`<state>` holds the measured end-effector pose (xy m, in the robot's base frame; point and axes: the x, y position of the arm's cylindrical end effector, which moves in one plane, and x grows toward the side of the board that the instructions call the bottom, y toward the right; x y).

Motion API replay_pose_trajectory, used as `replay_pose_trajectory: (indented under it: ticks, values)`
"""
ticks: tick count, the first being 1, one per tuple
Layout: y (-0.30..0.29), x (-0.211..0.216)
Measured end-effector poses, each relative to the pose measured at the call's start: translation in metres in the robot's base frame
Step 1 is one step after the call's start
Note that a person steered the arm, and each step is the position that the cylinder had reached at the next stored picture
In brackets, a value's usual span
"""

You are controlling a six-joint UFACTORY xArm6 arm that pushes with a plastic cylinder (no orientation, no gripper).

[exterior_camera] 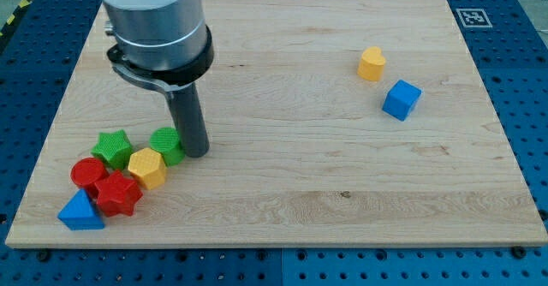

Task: Slide the heart to the left of the cube

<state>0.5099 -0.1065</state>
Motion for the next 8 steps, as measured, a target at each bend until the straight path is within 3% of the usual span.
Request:
replay_pose_trajectory:
  ticks: [1, 2, 4, 5, 8]
  values:
    - [0.038, -0.006]
    - [0.078, -0.071]
    - [0.180, -0.244]
    - [0.259, -0.232]
    - [0.255, -0.160]
